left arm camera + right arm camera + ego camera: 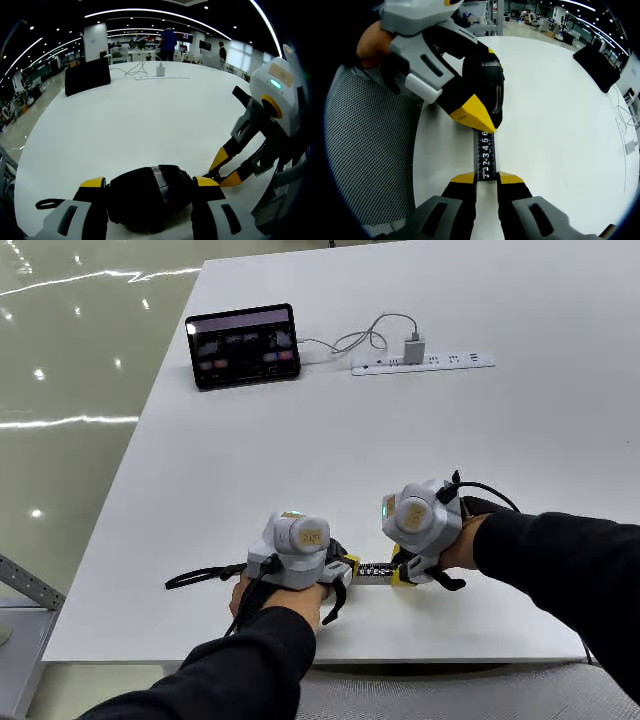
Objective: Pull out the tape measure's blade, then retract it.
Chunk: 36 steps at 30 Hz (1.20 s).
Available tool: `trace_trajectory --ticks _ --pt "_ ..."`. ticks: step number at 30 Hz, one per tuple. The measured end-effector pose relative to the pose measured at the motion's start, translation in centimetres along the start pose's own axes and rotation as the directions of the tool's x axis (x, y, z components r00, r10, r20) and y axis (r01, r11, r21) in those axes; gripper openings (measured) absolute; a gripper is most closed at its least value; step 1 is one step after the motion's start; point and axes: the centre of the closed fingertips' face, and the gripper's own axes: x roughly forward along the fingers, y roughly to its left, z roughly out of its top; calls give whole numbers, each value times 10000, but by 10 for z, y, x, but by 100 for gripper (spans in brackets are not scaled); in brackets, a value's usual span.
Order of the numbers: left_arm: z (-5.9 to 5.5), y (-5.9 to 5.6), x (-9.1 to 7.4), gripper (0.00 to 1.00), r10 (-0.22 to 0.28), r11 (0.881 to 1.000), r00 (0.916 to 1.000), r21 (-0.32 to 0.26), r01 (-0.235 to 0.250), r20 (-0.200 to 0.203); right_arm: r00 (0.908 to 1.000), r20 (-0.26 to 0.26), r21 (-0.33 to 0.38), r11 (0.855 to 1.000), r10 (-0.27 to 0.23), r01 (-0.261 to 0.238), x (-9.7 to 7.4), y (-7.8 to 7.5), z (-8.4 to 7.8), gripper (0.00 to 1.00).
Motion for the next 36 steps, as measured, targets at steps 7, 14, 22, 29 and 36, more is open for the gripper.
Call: trace_trajectory --ticks 7,14,22,29,36 --pt "1 0 0 64 32 10000 10000 -22 -32 41 10000 85 64 10000 20 -21 1 0 2 11" --pt "1 1 0 64 34 10000 10000 -46 -34 48 9999 154 -102 9999 20 -18 3 -1 5 11" --pt "1 1 1 64 26 9999 10000 -105 -26 71 9996 277 -83 10000 18 -16 4 -2 7 10" --pt "1 1 1 64 15 10000 10000 -98 -15 55 9994 359 -17 10000 12 -11 7 -2 12 10" --pt "1 1 1 64 12 10000 10000 -97 -12 62 9992 409 49 10000 -15 13 8 -1 14 10"
